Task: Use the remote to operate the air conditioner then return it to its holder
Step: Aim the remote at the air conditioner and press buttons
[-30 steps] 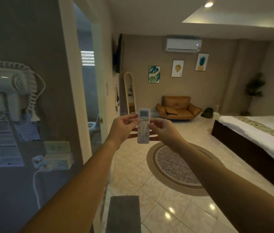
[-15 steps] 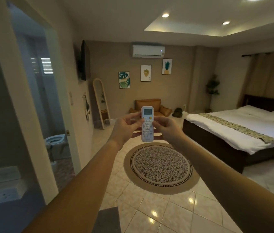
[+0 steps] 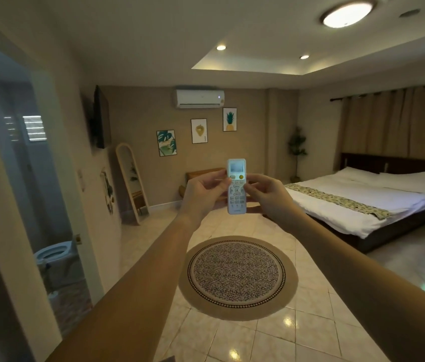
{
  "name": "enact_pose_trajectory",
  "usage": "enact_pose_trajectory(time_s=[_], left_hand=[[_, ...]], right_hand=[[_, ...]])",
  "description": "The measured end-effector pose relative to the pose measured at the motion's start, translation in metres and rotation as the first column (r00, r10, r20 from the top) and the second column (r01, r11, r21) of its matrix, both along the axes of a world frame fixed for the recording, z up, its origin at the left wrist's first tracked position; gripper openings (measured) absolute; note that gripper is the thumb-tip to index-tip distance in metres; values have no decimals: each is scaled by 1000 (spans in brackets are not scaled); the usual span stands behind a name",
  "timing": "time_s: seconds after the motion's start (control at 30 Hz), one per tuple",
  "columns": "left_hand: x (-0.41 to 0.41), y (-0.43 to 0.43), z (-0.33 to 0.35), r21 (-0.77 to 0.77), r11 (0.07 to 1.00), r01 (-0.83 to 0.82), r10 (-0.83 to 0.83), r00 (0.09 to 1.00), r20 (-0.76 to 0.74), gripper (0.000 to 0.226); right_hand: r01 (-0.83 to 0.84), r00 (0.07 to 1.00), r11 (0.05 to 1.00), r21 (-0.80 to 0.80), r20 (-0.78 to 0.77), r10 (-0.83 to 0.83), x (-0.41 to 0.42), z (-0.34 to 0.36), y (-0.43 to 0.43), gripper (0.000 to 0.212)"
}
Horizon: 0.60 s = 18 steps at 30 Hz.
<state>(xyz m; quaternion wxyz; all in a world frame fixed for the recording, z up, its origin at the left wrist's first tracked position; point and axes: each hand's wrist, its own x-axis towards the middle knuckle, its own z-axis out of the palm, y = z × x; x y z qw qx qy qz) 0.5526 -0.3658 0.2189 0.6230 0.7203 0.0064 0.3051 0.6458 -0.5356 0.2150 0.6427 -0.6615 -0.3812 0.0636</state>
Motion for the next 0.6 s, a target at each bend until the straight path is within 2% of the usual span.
enact_pose_trajectory(time_s=[0.27, 0.6], left_hand=[[11, 8, 3, 4, 1000, -24, 24, 1000, 1, 31], [6, 16, 4, -13, 999, 45, -45, 998, -33, 39]], right_hand=[[69, 996, 997, -29, 57, -67, 5, 5, 4, 28], [74, 996, 996, -42, 60, -72, 3, 7, 11, 27]])
